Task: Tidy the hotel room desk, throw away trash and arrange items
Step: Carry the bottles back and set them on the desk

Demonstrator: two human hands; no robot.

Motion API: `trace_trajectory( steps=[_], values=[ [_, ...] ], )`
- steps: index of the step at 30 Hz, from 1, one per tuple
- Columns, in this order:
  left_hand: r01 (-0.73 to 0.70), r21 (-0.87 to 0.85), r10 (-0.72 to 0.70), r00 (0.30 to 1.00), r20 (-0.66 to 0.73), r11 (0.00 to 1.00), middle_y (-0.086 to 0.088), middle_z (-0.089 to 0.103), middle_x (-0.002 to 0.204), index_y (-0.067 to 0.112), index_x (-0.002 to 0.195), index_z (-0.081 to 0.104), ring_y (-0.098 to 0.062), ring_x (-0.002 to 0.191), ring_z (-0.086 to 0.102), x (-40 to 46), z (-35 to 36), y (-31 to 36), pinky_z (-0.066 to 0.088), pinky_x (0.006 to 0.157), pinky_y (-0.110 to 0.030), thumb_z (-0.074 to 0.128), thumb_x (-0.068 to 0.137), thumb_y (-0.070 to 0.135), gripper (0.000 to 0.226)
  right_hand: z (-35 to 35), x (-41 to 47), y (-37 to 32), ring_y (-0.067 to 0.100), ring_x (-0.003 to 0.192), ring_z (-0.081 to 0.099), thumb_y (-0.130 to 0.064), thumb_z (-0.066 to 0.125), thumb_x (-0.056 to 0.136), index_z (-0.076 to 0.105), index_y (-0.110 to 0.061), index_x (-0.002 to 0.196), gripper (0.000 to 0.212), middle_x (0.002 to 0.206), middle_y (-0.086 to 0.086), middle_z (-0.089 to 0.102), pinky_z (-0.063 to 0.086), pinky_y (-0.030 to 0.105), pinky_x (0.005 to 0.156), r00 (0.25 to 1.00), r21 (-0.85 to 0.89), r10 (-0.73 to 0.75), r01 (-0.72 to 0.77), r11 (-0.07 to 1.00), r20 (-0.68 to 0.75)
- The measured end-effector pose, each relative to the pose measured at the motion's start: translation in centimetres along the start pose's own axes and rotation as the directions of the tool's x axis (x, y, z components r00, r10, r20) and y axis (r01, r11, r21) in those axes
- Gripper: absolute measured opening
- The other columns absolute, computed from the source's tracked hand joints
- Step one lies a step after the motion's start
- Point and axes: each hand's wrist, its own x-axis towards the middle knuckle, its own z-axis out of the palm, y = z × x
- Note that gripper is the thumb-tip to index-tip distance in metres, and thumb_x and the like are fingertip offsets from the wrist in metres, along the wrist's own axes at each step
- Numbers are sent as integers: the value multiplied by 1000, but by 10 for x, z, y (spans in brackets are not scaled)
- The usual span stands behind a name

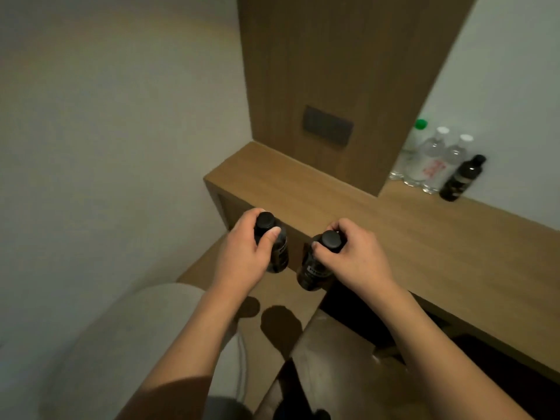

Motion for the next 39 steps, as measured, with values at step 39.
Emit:
trace_trajectory(
  steps=[39],
  values=[
    [-740, 229, 476, 604, 640, 632, -6, 66, 102, 14, 112, 55, -29, 95, 63, 225, 472, 303, 46, 85, -42, 53, 99, 43, 32, -278, 76, 343, 17, 91, 58, -34, 72, 86, 54, -27, 100, 24, 94, -6, 57, 49, 30, 79, 695, 163, 614, -602, 782, -375]
  ],
)
